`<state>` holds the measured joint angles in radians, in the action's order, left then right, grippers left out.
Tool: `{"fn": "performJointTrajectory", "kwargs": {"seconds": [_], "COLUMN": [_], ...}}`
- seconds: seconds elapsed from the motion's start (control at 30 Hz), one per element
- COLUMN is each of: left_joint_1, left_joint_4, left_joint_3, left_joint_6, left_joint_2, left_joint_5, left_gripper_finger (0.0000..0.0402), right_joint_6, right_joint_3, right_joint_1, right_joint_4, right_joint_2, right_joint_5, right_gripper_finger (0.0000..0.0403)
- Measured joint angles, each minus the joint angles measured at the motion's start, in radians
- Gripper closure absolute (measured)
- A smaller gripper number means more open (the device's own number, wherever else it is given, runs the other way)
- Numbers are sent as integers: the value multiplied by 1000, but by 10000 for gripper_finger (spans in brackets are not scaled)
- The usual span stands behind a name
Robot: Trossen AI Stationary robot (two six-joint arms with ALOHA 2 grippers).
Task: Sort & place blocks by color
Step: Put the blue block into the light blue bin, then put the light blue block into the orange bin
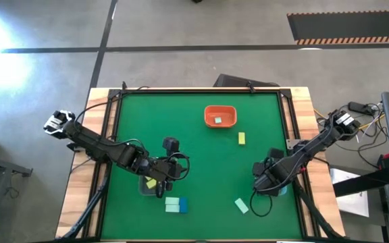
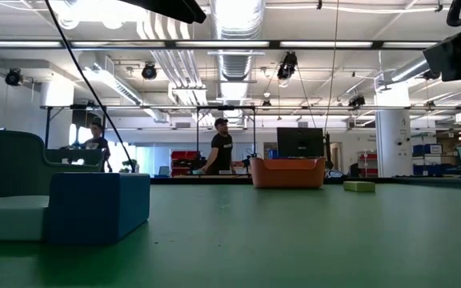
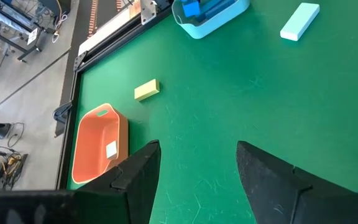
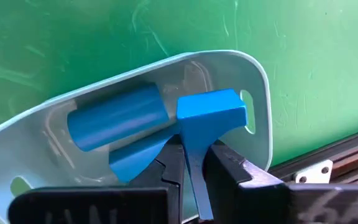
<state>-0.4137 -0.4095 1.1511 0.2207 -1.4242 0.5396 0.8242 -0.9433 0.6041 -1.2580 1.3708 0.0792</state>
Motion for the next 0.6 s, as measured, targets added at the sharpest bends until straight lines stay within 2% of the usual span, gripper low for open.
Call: {"fn": "performJointTrajectory", "kwargs": {"seconds": [0.13,0.43,0.6], "left_joint_1": [0,0,0], "left_joint_4": [0,0,0], "left_joint_3": [0,-1,-1], "left_joint_6": [-3,-5,-6], "left_joint_2": [0,0,0], "left_joint_5": [0,0,0], "left_gripper_finger": [207,207,207], "right_joint_6": [-15,-12,5], "right_joint_3": [2,-1,-26], "right_joint_1": [0,0,0], "right_joint_4": [9,8,9], "right_joint_2": [0,0,0], "right_joint_5": [0,1,1], "right_gripper_finger": [363,304,290]}}
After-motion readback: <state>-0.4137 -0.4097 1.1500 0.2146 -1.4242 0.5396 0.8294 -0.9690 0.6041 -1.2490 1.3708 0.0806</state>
